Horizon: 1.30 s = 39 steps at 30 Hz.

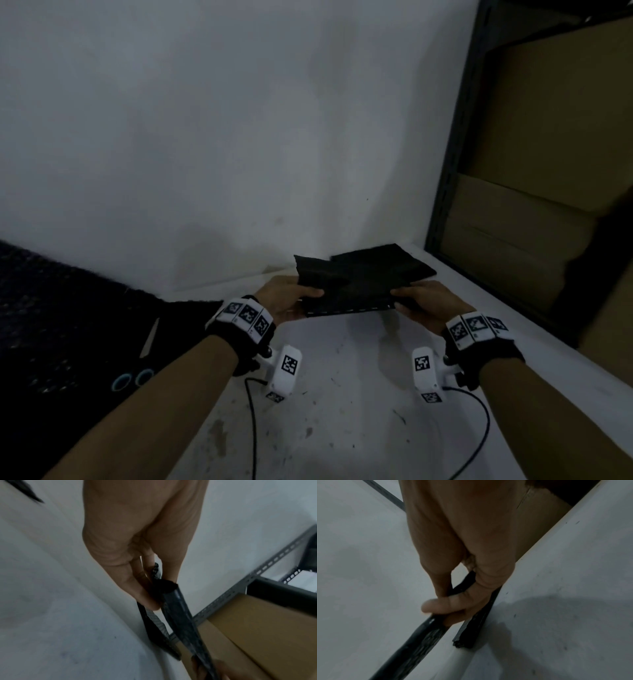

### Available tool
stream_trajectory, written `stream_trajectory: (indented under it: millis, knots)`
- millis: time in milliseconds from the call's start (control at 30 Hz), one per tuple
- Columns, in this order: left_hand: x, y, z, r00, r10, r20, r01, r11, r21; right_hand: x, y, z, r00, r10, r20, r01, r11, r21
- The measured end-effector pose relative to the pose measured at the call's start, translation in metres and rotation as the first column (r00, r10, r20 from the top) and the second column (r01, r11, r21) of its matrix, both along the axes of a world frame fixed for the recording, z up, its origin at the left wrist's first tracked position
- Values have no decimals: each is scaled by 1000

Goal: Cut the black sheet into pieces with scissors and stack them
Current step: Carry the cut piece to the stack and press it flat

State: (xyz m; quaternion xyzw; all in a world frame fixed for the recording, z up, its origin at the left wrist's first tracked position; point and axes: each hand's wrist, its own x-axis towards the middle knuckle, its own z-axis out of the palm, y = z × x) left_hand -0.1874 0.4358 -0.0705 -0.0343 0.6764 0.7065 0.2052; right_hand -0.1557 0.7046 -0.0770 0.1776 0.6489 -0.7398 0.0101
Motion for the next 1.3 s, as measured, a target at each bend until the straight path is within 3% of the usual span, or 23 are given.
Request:
stream_trajectory:
  millis: [100,233,400,500,600,667,900,1000,1100,1167,1300]
  knots:
    - [-17,18,0,999,-33,-10,33,999,13,-17,20,7,998,-3,-61,9,996,92]
    - [-40,48,4,1000,-26,-14,27,997,73,-60,49,9,984,-121,-133,147,966,215]
    - [-99,86,-11,995,100,-15,-99,994,43,-107,73,0,966,-79,-244,205,813,546]
    - [-153,102,-48,994,99,-53,-104,989,-105,-132,83,-14,978,-49,-202,181,678,713]
    - [-138,112,-34,995,72,-72,-86,974,-208,-149,92,-30,990,-9,-142,123,557,821]
    - [-139,116,-35,996,53,-75,-71,962,-265,-155,96,-33,992,8,-122,100,525,845]
    - [-144,120,-33,1000,9,27,-1,950,-313,-170,110,-40,995,2,101,-94,379,921]
    - [-147,122,-28,1000,1,29,9,936,-352,-173,103,-31,988,41,148,-154,230,961]
    - [-148,121,-28,999,-52,-9,41,882,-469,-172,79,-18,975,171,144,-175,181,968]
    - [-149,120,-29,993,-93,-73,39,842,-539,-174,65,-18,928,270,256,-302,147,942]
    - [-150,124,-31,932,-214,-293,-118,586,-802,-175,53,-31,842,252,477,-492,-1,870]
